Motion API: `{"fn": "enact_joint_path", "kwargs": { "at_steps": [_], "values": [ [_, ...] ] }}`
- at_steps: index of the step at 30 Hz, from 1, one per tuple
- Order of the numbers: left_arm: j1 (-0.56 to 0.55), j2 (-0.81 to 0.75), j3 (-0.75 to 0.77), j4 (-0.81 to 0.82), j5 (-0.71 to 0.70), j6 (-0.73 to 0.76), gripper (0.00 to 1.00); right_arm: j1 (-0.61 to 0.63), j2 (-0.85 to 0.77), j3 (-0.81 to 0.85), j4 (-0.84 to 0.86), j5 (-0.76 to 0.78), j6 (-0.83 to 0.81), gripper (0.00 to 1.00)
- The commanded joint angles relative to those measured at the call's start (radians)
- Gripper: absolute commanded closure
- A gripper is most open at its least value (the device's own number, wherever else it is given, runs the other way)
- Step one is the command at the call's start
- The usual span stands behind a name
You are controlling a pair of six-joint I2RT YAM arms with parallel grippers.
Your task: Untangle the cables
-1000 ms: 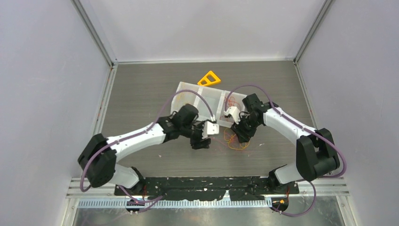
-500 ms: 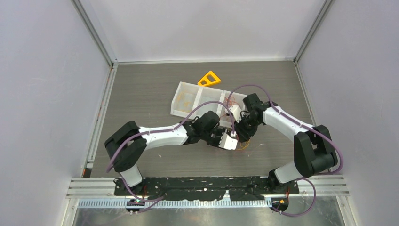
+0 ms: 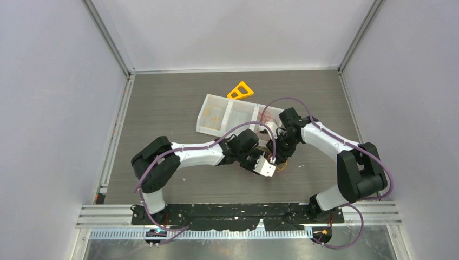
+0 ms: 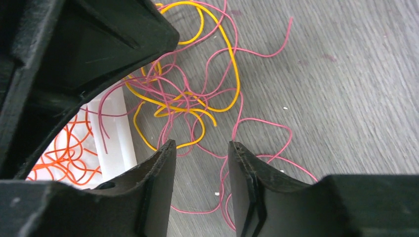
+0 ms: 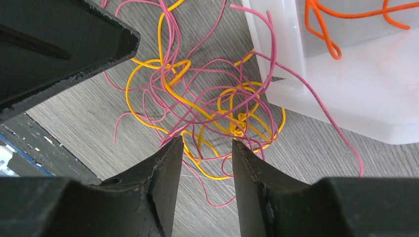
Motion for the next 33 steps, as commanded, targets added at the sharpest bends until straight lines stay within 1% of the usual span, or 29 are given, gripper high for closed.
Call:
{"fn": "enact_joint_path", "kwargs": {
  "at_steps": [1, 3, 6, 9, 13, 18, 21, 23, 27, 31, 33],
  "values": [
    [-0.007, -0.042, -0.002, -0.029, 0.062, 0.066, 0.54, -0.006, 0.005, 0.018, 0.021, -0.007, 0.001, 0.53],
    [-0.007, -0.056, -0.008, -0.028, 0.091, 0.059, 0.54, -0.006, 0.006, 0.018, 0.022, -0.009, 0.001, 0.53],
    [-0.008, -0.043, 0.003, -0.033, 0.087, 0.059, 0.6, -0.006, 0.004, 0.015, 0.024, -0.008, 0.001, 0.53],
    [-0.009, -0.024, 0.03, -0.082, 0.092, 0.086, 0.65, -0.006, 0.001, 0.012, 0.022, -0.005, -0.002, 0.53],
    [-0.007, -0.064, 0.002, -0.064, 0.14, 0.092, 0.66, -0.006, -0.007, 0.004, 0.022, -0.005, -0.009, 0.53],
    [-0.006, -0.064, 0.015, -0.097, 0.16, 0.083, 0.69, -0.006, -0.01, 0.0, 0.023, -0.006, -0.011, 0.53],
    [-0.005, -0.079, -0.007, -0.077, 0.193, 0.082, 0.69, -0.005, -0.016, -0.004, 0.022, -0.006, -0.012, 0.53],
    [-0.005, -0.059, 0.013, -0.096, 0.17, 0.073, 0.69, -0.005, -0.022, -0.009, 0.022, -0.005, -0.017, 0.53],
    [-0.007, -0.009, 0.067, -0.123, 0.082, 0.062, 0.72, -0.006, -0.029, -0.013, 0.022, -0.002, -0.022, 0.53],
    [-0.014, 0.039, 0.072, -0.114, -0.027, 0.137, 0.75, -0.006, -0.027, -0.011, 0.023, -0.006, -0.021, 0.53],
    [-0.015, 0.05, 0.072, -0.117, -0.057, 0.155, 0.78, -0.006, -0.025, -0.012, 0.024, -0.004, -0.02, 0.53]
  ]
}}
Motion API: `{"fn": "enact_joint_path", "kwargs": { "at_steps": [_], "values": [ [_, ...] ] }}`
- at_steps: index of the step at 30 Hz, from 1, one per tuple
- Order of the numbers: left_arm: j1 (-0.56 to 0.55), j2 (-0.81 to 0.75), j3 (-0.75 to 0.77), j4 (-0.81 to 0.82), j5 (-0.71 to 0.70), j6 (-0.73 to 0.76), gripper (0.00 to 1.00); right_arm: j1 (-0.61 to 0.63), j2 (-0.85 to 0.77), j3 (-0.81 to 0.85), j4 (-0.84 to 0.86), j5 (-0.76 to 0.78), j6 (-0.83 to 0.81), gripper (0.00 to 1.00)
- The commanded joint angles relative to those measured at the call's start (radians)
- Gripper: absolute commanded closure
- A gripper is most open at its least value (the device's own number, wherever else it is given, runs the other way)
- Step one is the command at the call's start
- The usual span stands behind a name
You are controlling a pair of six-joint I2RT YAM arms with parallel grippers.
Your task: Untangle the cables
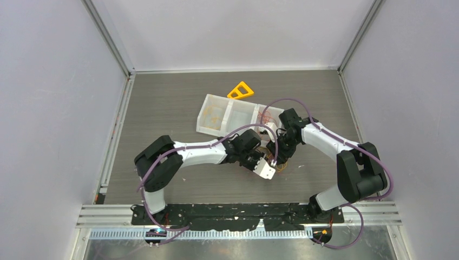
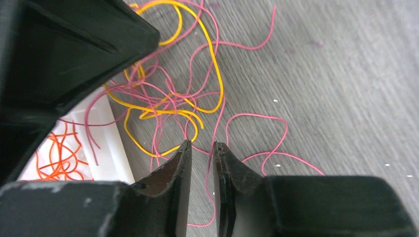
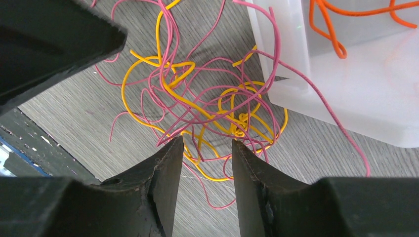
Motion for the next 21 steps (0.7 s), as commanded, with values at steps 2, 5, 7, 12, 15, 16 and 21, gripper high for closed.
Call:
{"fn": "enact_joint_path", "kwargs": {
  "at_steps": [2, 5, 7, 12, 15, 16, 21],
  "values": [
    [-0.011, 0.033, 0.017, -0.01, -0.09, 0.073, 0.81, -0.006, -0.021, -0.001, 0.016, -0.004, -0.015, 0.53],
    [-0.014, 0.027, 0.012, -0.022, -0.087, 0.079, 0.83, -0.005, -0.015, -0.004, 0.024, -0.002, -0.01, 0.53],
    [-0.015, 0.021, 0.008, -0.025, -0.096, 0.077, 0.87, -0.005, -0.013, -0.004, 0.031, 0.0, -0.007, 0.53],
    [-0.022, -0.139, -0.01, -0.033, -0.087, -0.007, 1.0, -0.006, -0.002, -0.007, 0.053, 0.033, 0.011, 0.54],
    [-0.02, -0.325, -0.028, -0.125, -0.011, -0.032, 1.0, -0.005, 0.02, -0.004, 0.062, 0.058, 0.016, 0.54],
    [-0.018, -0.386, -0.039, -0.146, 0.009, -0.043, 1.0, -0.006, 0.029, -0.003, 0.064, 0.064, 0.017, 0.54],
    [0.01, -0.68, -0.056, -0.263, 0.082, -0.094, 1.0, -0.006, 0.05, -0.012, 0.08, 0.093, 0.02, 0.55]
  ]
}}
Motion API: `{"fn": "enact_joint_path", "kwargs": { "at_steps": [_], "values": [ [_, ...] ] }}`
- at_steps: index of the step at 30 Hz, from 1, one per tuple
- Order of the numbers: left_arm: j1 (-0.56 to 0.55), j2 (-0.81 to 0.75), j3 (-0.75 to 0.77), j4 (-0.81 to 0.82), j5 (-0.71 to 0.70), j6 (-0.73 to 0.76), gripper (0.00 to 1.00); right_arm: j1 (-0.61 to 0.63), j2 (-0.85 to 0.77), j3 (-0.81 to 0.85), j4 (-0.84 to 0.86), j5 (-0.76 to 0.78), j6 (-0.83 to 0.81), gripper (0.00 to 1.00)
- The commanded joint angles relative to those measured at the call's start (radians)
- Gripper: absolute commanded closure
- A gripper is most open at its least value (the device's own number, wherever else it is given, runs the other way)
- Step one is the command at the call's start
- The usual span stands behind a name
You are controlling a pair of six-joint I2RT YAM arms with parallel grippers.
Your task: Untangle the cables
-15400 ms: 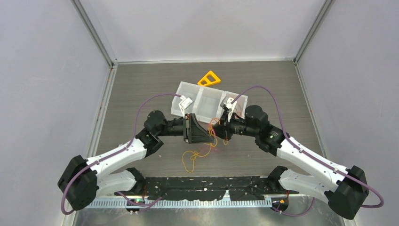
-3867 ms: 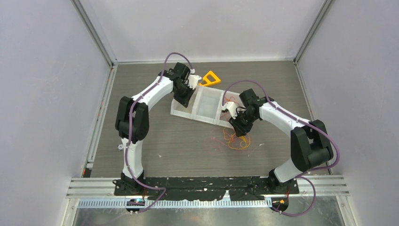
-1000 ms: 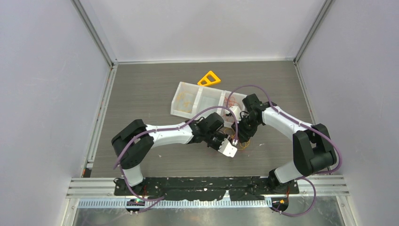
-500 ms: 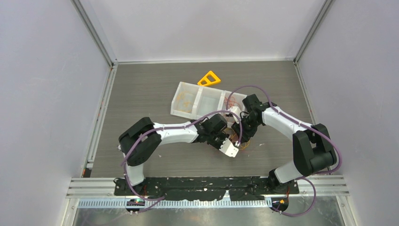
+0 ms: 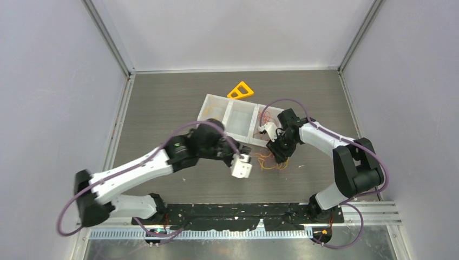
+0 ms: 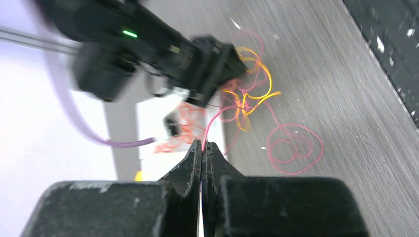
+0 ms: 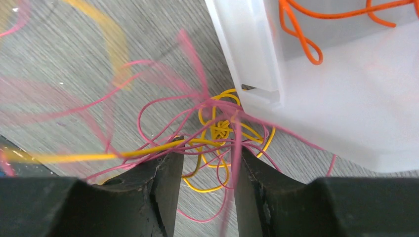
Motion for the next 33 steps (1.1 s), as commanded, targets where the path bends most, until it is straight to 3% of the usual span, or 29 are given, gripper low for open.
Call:
{"fn": "enact_joint_path", "kwargs": {
  "at_steps": [1, 6, 13, 17, 29, 33],
  "values": [
    [0.033, -0.216, 0.002, -0.129, 0.107, -0.07, 1.0, -0.006, 0.014, -0.013, 0.034, 0.038, 0.011, 0.55],
    [0.114, -0.321, 0.14, -0.185, 0.138, -0.18, 1.0, -0.006, 0.018, -0.032, 0.051, 0.057, 0.01, 0.55],
    [0.205, -0.323, 0.44, -0.191, 0.09, -0.314, 1.0, -0.006, 0.024, -0.064, 0.059, 0.091, -0.011, 0.57],
    [0.245, -0.293, 0.588, -0.208, 0.076, -0.35, 1.0, -0.006, 0.029, -0.067, 0.058, 0.107, -0.016, 0.58],
    [0.284, -0.113, 0.909, -0.064, -0.044, -0.411, 1.0, -0.006, 0.0, -0.064, 0.032, 0.081, -0.035, 0.53],
    [0.323, -0.006, 1.104, -0.041, -0.086, -0.467, 1.0, -0.006, -0.003, -0.093, 0.034, 0.095, -0.046, 0.51]
  ]
}}
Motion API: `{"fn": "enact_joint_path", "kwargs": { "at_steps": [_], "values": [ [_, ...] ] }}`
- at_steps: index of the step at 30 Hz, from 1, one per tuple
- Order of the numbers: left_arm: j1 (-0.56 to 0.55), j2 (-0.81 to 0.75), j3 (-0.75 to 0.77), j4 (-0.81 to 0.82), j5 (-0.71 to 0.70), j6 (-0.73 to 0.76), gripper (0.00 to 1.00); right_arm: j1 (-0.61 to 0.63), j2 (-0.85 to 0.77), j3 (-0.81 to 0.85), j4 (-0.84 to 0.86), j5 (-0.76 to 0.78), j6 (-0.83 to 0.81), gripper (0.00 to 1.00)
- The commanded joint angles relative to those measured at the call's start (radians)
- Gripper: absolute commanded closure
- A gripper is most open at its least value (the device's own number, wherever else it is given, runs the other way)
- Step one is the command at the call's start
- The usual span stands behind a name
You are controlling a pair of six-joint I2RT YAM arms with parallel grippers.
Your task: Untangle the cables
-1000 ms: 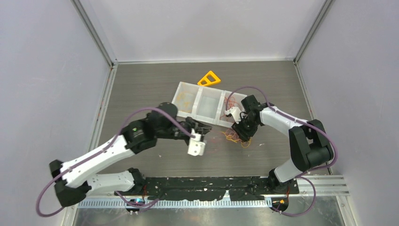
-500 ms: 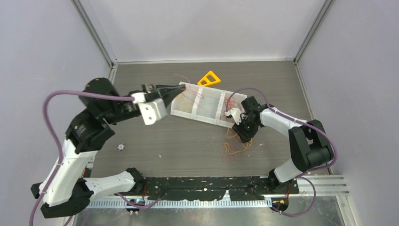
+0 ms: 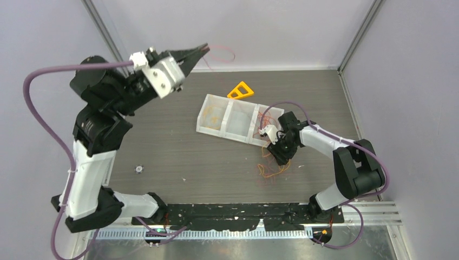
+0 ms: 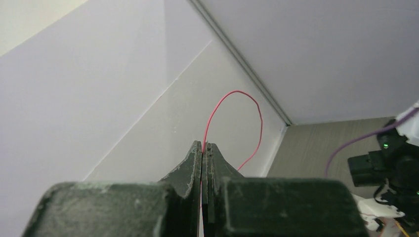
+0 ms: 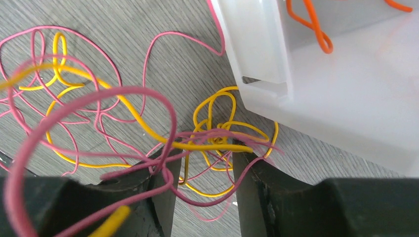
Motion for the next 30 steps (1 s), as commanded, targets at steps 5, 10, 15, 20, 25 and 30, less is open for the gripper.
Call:
{"fn": "enact_joint_path", "kwargs": {
  "at_steps": [5, 10, 15, 20, 25, 30],
  "values": [
    [0.042, 0.142, 0.323, 0.118, -0.089, -0.067, 1.0, -0.004, -0.019, -0.07, -0.002, 0.063, -0.042, 0.39],
    [0.041, 0.131, 0.327, 0.182, -0.119, -0.064, 1.0, -0.005, -0.048, -0.066, -0.008, 0.062, -0.05, 0.34],
    [0.042, 0.126, 0.354, 0.27, -0.187, -0.021, 1.0, -0.005, -0.073, -0.075, -0.018, 0.063, -0.065, 0.26],
    [0.041, 0.132, 0.42, 0.331, -0.226, 0.036, 1.0, -0.005, -0.059, -0.088, -0.02, 0.07, -0.073, 0.26],
    [0.042, 0.123, 0.432, 0.389, -0.28, 0.089, 1.0, -0.006, -0.059, -0.099, -0.019, 0.084, -0.086, 0.26],
    [0.042, 0.1, 0.424, 0.443, -0.31, 0.112, 1.0, -0.006, -0.079, -0.121, -0.017, 0.09, -0.09, 0.25]
  ]
}}
